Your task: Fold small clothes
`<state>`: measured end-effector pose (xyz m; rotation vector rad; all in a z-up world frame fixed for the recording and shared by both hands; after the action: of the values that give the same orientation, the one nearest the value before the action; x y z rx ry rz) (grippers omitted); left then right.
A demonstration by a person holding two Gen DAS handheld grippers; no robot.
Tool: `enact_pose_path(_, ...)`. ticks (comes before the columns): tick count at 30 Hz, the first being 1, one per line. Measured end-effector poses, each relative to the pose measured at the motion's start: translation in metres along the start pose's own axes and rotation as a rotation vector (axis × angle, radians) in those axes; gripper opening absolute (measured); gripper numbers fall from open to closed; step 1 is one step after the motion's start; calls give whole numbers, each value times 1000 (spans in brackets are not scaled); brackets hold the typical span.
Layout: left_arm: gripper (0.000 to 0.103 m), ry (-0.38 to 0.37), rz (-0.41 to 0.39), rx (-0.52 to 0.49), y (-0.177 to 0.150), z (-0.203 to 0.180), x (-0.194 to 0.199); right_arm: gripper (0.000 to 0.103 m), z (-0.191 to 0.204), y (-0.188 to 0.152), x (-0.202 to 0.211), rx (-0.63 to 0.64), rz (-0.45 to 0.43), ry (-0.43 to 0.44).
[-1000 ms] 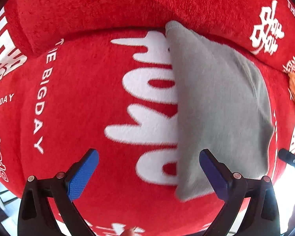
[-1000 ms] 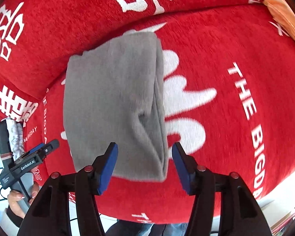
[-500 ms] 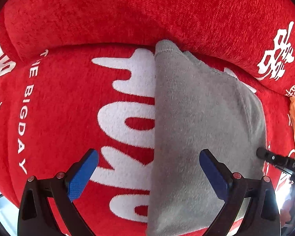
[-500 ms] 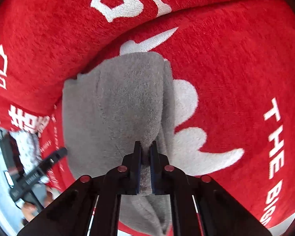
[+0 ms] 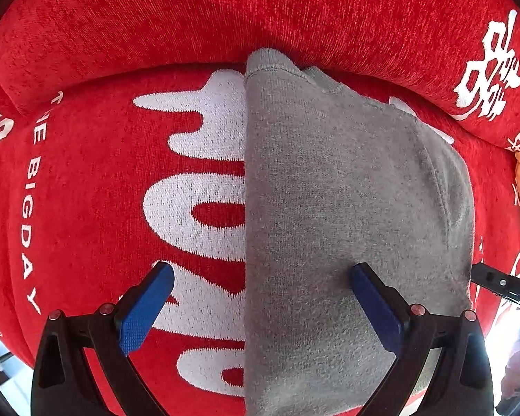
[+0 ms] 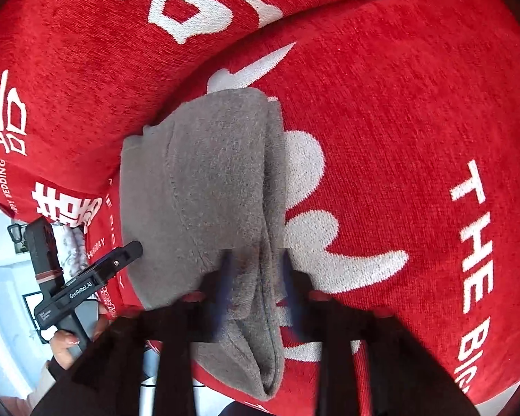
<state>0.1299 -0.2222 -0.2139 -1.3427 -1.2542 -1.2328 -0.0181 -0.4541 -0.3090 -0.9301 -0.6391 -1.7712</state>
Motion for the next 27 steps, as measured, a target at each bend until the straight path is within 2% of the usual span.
enact_pose_path(1, 102, 1, 0, 0, -2, 0, -1, 66, -1, 0, 2, -4, -9, 2)
enact_pose_path(8, 102, -2, 5, -12, 0, -8, -5, 66, -4, 1, -3, -19, 16, 71)
enact_pose_path(12, 102, -69, 21, -60, 3, -11, -5, 66, -8, 2, -11, -42, 47, 125)
enact_pose_path(14, 102, -125, 54, -70, 4, -12, -10, 66, -12, 4, -14, -47, 52, 148)
enact_pose_path(20, 102, -272, 158, -28, 6, -13, -35, 66, -19, 6, -33, -68, 90, 269)
enact_pose_path(24, 102, -305, 151, -35, 11, -26, -43, 68, -9, 15, -45, -22, 96, 324)
enact_pose_path(27, 102, -296, 139, -35, 15, -34, -45, 70, -3, 24, -50, 13, 89, 353)
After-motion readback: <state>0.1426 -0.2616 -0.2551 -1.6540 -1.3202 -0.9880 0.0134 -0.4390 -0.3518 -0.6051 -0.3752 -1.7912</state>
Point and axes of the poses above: each gripper's, at about its wrist camera, not at the fingertips, and x roughly against the way its jaws point, z to its left, y to its top, the point moved 4 cm from there along -x, roughly the way its jaws point, and after that the axes turned 8 degrees about x, right-handed, at the moved point
